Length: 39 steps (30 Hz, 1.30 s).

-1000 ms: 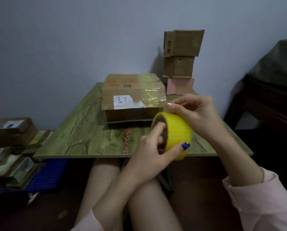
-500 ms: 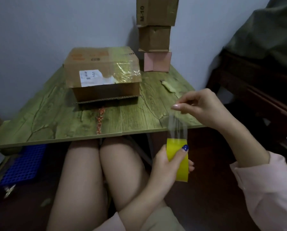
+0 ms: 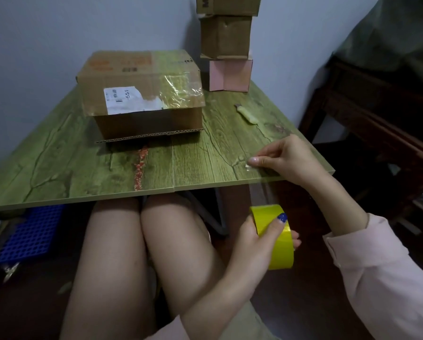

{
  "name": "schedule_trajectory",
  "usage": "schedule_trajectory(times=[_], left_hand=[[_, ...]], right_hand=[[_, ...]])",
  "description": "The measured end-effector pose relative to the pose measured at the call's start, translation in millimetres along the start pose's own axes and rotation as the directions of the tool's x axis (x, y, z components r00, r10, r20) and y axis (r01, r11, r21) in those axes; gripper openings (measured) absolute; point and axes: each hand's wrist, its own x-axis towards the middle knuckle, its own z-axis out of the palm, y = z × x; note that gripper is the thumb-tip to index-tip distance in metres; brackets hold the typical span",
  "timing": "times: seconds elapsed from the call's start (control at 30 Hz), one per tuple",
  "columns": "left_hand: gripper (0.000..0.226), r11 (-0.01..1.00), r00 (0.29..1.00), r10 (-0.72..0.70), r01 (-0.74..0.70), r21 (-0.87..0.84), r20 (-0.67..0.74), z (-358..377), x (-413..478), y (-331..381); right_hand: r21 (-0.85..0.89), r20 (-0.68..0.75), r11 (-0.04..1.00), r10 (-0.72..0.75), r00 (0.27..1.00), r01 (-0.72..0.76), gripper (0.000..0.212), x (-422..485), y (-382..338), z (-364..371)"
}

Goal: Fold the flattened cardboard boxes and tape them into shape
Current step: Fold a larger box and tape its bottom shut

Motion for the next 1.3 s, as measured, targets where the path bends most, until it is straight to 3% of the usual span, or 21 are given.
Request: schedule_trajectory(times=[0.17, 0.3, 0.4, 0.53, 0.73, 0.8, 0.87, 0.93, 1.0, 1.2, 1.3], left_hand=[[0.003, 0.996, 0.994, -0.087, 0.087, 0.013, 0.072, 3.1, -6.5, -16.1], [0.005, 0.99, 0.977, -0.138, 0.135, 0.03, 0.161, 4.4, -17.0, -34.1], [0.007, 0.997, 0.988, -0.027, 0.015, 0.081, 0.151, -0.5, -16.0, -33.4], [0.03, 0.972, 0.972, 0.143, -0.173, 0.16, 0.186, -1.3, -19.8, -25.2], [0.031, 0.92, 0.932, 0.297, -0.337, 0.198, 0.209, -5.4, -15.2, -12.0], [0.039, 0.873, 0.916, 0.346, -0.394, 0.287, 0.205, -9.0, -14.7, -9.1], [0.052, 0.751, 0.879, 0.429, -0.475, 0.459, 0.208, -13.5, -14.9, -7.1], [0.055, 0.622, 0.834, 0.507, -0.53, 0.577, 0.219, -16.9, -16.1, -3.7], [0.058, 0.563, 0.813, 0.532, -0.548, 0.619, 0.236, -18.4, -16.0, -0.2], [0.062, 0.487, 0.778, 0.577, -0.572, 0.66, 0.249, -23.6, -13.6, 5.2], [0.06, 0.488, 0.783, 0.577, -0.558, 0.672, 0.231, -25.2, -14.3, 6.5]], right_hand=[[-0.009, -0.066, 1.0, 0.026, 0.997, -0.027, 0.014, 8.0, 3.8, 3.2], [-0.096, 0.024, 0.995, -0.004, 1.0, 0.006, 0.026, 9.5, 7.0, -2.8], [0.02, 0.06, 1.0, -0.009, 0.998, 0.008, 0.046, -0.7, 7.1, -16.9], [0.244, 0.228, 0.97, -0.042, 0.973, -0.015, 0.045, -21.7, 0.7, -41.4], [0.252, 0.368, 0.961, 0.015, 0.93, -0.115, 0.049, -34.5, -2.0, -50.2], [0.235, 0.435, 0.958, 0.049, 0.899, -0.167, 0.057, -37.7, -2.5, -52.7], [0.225, 0.498, 0.959, 0.039, 0.866, -0.173, 0.062, -40.3, -3.9, -54.3], [0.204, 0.548, 0.964, 0.031, 0.836, -0.169, 0.056, -43.2, -8.5, -55.3], [0.197, 0.581, 0.969, 0.006, 0.814, -0.148, 0.048, -44.8, -14.2, -55.8], [0.229, 0.476, 0.973, -0.094, 0.875, -0.021, 0.037, -42.7, -25.3, -52.3], [0.275, 0.394, 0.961, -0.131, 0.91, 0.019, 0.022, -39.3, -30.5, -46.6]])
